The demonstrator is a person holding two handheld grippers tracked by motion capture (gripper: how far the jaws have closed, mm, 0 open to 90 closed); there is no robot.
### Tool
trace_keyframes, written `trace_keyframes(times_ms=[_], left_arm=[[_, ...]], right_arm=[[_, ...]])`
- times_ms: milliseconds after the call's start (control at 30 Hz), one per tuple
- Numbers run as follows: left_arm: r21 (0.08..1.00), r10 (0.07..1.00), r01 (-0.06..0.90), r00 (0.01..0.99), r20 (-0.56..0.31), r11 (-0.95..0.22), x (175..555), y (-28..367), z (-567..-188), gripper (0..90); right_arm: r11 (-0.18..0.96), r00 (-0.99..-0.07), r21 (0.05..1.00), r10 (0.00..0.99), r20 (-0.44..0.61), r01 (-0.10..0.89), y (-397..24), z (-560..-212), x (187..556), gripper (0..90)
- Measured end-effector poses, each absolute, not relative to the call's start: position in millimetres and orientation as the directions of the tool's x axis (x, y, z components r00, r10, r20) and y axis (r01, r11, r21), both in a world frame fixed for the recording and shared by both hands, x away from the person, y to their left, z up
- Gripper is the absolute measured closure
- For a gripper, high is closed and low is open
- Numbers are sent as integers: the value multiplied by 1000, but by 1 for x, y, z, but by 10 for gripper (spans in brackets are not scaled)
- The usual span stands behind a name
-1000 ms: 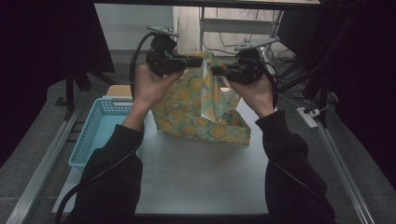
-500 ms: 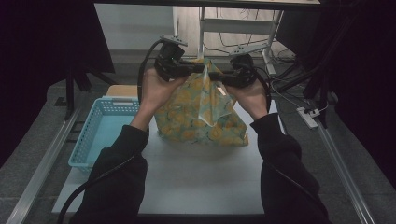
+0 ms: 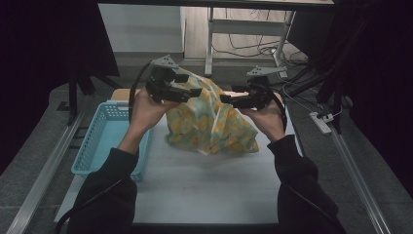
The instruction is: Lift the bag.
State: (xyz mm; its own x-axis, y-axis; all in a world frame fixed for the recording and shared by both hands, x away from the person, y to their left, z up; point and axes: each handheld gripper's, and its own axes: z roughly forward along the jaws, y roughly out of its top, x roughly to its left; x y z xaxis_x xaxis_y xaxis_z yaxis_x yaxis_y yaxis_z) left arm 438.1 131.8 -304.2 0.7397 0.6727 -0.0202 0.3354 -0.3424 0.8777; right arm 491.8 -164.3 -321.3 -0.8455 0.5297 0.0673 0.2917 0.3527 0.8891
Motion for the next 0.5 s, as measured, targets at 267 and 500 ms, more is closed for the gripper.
trace_keyframes(times_ms=[267,500], left_arm=[[876,673,362,737,-60,-318,423,145,-324,145],[869,676,381,733,-75,-316,414,152,-338,106]], right_arm=[[358,-846,888,530,61,289,-170,-336,483,241],[358,-852,888,519,68,289,-171,-343,478,209]])
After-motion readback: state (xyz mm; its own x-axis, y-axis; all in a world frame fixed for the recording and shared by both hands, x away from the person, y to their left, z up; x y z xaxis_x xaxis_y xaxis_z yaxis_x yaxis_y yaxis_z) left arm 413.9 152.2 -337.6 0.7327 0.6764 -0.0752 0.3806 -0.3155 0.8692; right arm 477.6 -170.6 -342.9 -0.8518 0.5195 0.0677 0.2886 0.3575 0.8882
